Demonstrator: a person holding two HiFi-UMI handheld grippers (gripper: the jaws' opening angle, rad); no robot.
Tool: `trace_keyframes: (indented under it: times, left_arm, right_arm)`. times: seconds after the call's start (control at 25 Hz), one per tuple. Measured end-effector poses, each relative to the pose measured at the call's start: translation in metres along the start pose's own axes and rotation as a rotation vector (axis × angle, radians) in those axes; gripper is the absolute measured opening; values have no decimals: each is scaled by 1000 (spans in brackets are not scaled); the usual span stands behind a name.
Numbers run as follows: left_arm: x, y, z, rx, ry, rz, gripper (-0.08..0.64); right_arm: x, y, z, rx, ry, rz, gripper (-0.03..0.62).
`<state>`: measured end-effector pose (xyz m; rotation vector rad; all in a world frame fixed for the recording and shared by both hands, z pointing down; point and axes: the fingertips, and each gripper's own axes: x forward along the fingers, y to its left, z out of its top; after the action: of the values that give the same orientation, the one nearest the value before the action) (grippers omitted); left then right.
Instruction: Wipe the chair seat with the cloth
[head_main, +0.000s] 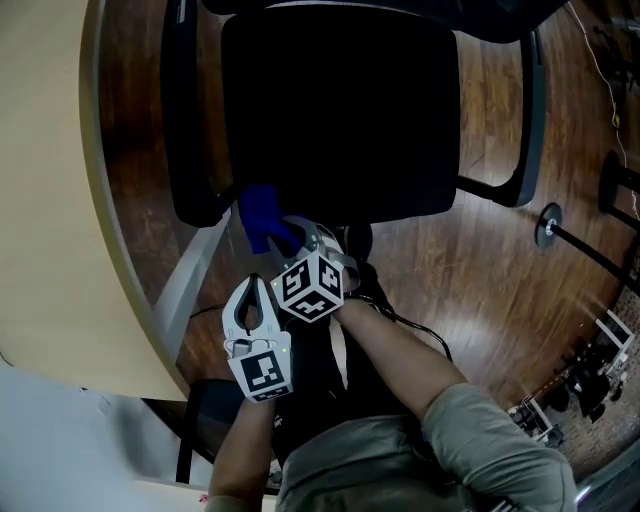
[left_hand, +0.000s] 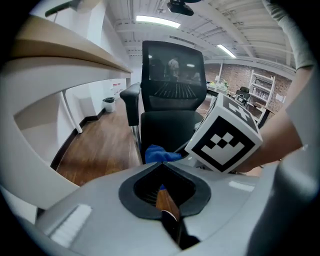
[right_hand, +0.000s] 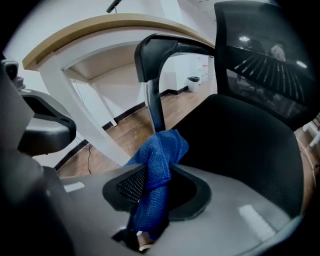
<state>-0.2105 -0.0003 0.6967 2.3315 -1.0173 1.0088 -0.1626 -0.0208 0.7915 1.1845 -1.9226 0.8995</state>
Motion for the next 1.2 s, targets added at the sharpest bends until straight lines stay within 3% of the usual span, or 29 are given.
trace_keyframes:
  times: [0.28,0.64,0.84,1.2]
  left_arm:
    - [15,-65,26,65,-9,-85,5]
    - [39,-201,84,179,-96,-265,5]
    - [44,-263,92,266,-80,-361,5]
    - [62,-314,80,290,-79,-397,5]
  right_arm:
    - [-44,-60,-34,80,3,-94,109]
    - [-153,-186,-148,381,47,-342,109]
    - [-199,-231,-207,518,48,-452,108]
    - [-212,-253,-264,647,23,-483,107]
